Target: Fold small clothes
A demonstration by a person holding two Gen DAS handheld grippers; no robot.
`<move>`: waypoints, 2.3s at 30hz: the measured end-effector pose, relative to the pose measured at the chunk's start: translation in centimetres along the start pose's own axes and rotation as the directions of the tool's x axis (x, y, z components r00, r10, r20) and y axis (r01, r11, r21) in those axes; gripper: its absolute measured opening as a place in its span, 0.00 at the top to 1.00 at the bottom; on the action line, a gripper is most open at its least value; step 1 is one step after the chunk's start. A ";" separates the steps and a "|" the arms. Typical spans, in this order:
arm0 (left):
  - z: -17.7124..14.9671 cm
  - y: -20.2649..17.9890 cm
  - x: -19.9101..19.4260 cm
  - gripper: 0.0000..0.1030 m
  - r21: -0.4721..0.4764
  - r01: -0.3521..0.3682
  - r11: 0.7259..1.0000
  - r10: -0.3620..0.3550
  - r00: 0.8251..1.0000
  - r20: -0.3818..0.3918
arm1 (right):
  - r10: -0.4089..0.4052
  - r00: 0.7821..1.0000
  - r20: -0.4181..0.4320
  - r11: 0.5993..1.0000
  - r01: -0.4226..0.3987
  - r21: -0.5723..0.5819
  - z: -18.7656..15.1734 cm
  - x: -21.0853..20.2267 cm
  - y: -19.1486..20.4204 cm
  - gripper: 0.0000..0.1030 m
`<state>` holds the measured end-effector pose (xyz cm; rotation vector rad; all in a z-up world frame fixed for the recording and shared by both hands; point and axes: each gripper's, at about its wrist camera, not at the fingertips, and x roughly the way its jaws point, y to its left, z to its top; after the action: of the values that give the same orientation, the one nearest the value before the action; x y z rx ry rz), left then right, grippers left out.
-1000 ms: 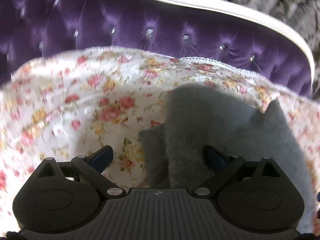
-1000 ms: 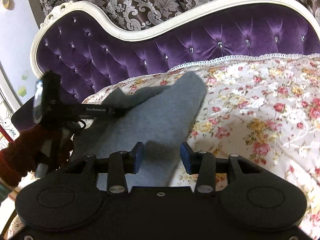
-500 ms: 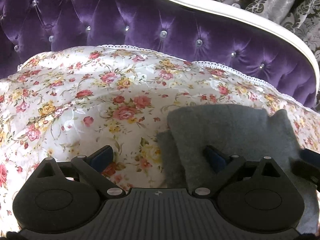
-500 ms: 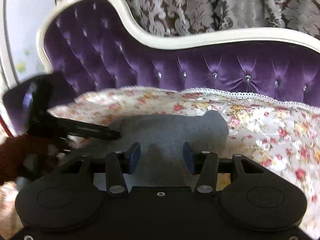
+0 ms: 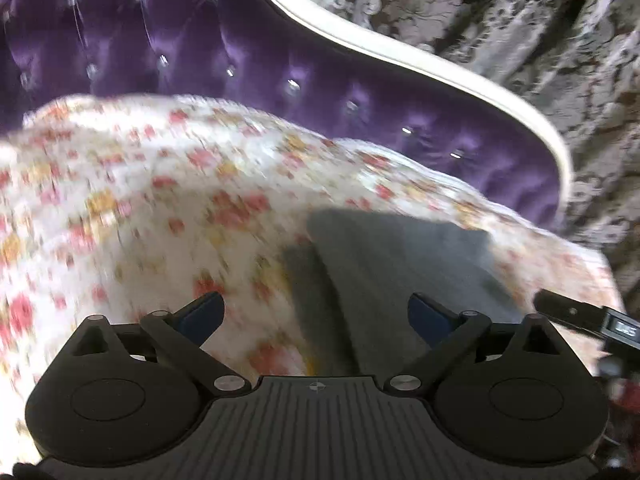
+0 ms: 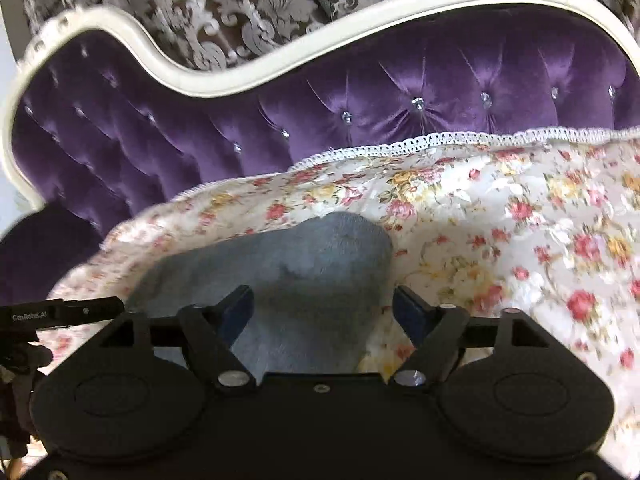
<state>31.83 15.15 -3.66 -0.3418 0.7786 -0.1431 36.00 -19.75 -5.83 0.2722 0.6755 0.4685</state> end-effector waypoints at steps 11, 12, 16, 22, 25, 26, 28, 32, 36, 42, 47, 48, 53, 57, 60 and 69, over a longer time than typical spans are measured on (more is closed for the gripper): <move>-4.7 -2.1 1.1 0.00 0.039 0.121 0.992 -0.115 0.985 -0.130 | 0.163 0.986 -0.040 0.977 -0.156 0.146 -2.2 -1.9 -2.0 0.04; -4.9 -2.1 1.4 0.00 0.032 0.120 0.992 -0.114 0.984 -0.137 | 0.176 0.983 -0.046 0.975 -0.167 0.145 -2.2 -1.7 -1.9 0.04; -4.5 -2.6 2.6 0.00 0.040 0.121 0.992 -0.115 0.985 -0.125 | 0.243 0.968 -0.065 0.960 -0.230 0.162 -2.4 -0.8 -1.6 0.04; -3.2 -3.2 4.9 0.00 -0.006 0.180 0.984 -0.179 0.976 -0.127 | 0.291 0.952 -0.089 0.941 -0.269 0.205 -2.9 1.6 -1.9 0.04; -2.8 -3.8 5.8 0.00 -0.001 0.179 0.984 -0.178 0.976 -0.125 | 0.337 0.940 -0.053 0.916 -0.315 0.250 -3.1 2.2 -2.3 0.01; -2.8 -4.0 5.9 0.01 0.001 0.178 0.984 -0.177 0.976 -0.124 | 0.350 0.936 -0.037 0.905 -0.328 0.271 -3.1 2.4 -2.4 0.00; -2.8 -4.2 5.9 0.01 -0.004 0.175 0.985 -0.174 0.977 -0.125 | 0.360 0.933 -0.023 0.896 -0.339 0.288 -3.0 2.7 -2.5 0.00; -3.3 -4.0 5.2 0.12 -0.033 0.185 0.982 -0.188 0.974 -0.127 | 0.366 0.930 -0.042 0.900 -0.343 0.268 -2.9 2.8 -2.1 0.00; -3.4 -3.1 4.9 0.62 -0.116 0.224 0.968 -0.240 0.958 -0.154 | 0.357 0.930 -0.083 0.914 -0.330 0.236 -3.5 1.9 -2.0 0.34; -4.9 -4.1 2.5 0.67 -0.187 0.299 0.936 -0.334 0.922 -0.197 | 0.268 0.957 -0.112 0.955 -0.249 0.163 -3.9 -1.4 -0.4 0.54; -8.8 -6.2 -1.4 0.67 -0.213 0.361 0.908 -0.404 0.889 -0.215 | 0.218 0.966 -0.137 0.972 -0.201 0.124 -4.5 -6.5 1.1 0.54; -9.8 -6.7 -2.2 0.67 -0.202 0.365 0.909 -0.405 0.886 -0.225 | 0.210 0.967 -0.141 0.973 -0.194 0.124 -4.9 -7.5 1.3 0.54; -15.1 -8.7 -6.1 0.67 -0.160 0.382 0.910 -0.412 0.874 -0.256 | 0.193 0.965 -0.175 0.976 -0.172 0.131 -8.6 -13.3 1.5 0.54; -18.9 -9.1 -8.8 0.67 -0.156 0.392 0.907 -0.420 0.872 -0.250 | 0.199 0.962 -0.186 0.971 -0.167 0.171 -12.9 -17.3 1.5 0.52; -20.8 -8.7 -10.3 0.66 -0.132 0.354 0.926 -0.375 0.902 -0.215 | 0.187 0.965 -0.184 0.970 -0.152 0.189 -15.9 -19.6 1.6 0.51; -24.3 -6.4 -13.5 0.58 -0.111 0.238 0.965 -0.246 0.967 -0.060 | 0.064 0.995 -0.081 0.981 -0.048 0.187 -21.0 -23.0 1.0 0.39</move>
<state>5.13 6.48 -8.47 -0.5319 0.8172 -0.3480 6.22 -28.44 -8.86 0.4489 0.7988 0.4742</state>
